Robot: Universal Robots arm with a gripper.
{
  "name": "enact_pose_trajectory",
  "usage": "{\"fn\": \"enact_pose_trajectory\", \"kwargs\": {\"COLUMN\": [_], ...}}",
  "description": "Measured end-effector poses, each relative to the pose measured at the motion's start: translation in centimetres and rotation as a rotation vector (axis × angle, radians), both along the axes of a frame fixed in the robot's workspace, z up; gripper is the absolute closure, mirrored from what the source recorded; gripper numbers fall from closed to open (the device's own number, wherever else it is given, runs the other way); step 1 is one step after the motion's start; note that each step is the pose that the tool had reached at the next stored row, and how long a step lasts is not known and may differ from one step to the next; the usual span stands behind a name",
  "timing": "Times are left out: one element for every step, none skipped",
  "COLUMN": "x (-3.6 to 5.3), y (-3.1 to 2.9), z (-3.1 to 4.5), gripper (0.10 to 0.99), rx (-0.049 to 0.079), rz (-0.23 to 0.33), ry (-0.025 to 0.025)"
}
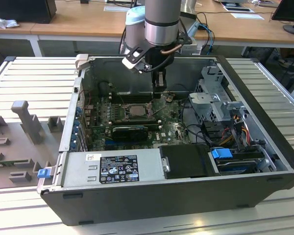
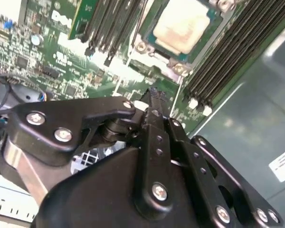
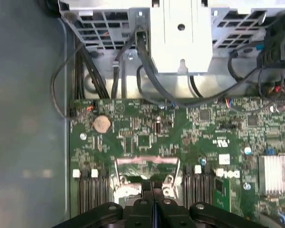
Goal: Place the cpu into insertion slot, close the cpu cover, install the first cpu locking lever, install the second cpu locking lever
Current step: 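Close the cpu cover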
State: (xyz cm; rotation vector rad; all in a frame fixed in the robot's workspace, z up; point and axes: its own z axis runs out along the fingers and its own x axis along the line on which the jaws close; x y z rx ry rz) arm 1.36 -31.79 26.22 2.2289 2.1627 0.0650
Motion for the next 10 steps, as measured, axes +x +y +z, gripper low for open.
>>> {"fn": "enact_pose_trajectory", "kwargs": {"x": [0.09,0.15,0.23,0.32,0.49,0.68,1.43,2.12,2.47,2.71], "y": [-0.27,-0.36,-0.37,-0.37,-0.37,-0.37,-0.37,-0.37,-0.37,-0.37], "z": [-0.01,-0.02,-0.02,-0.03,-0.04,-0.06,-0.1,-0.15,-0.16,-0.19], "gripper": [0.98,0.98,0.98,0.98,0.98,0.98,0.98,0.98,0.98,0.98], "rx": [0.026,0.044,0.049,0.05,0.05,0.05,0.05,0.05,0.05,0.05], "rz": [0.0,0.0,0.0,0.0,0.0,0.0,0.001,0.003,0.006,0.011], "ry": [0.0003,0.0002,0.0003,0.0002,0.0003,0.0002,0.0006,0.0012,0.0015,0.0017]}}
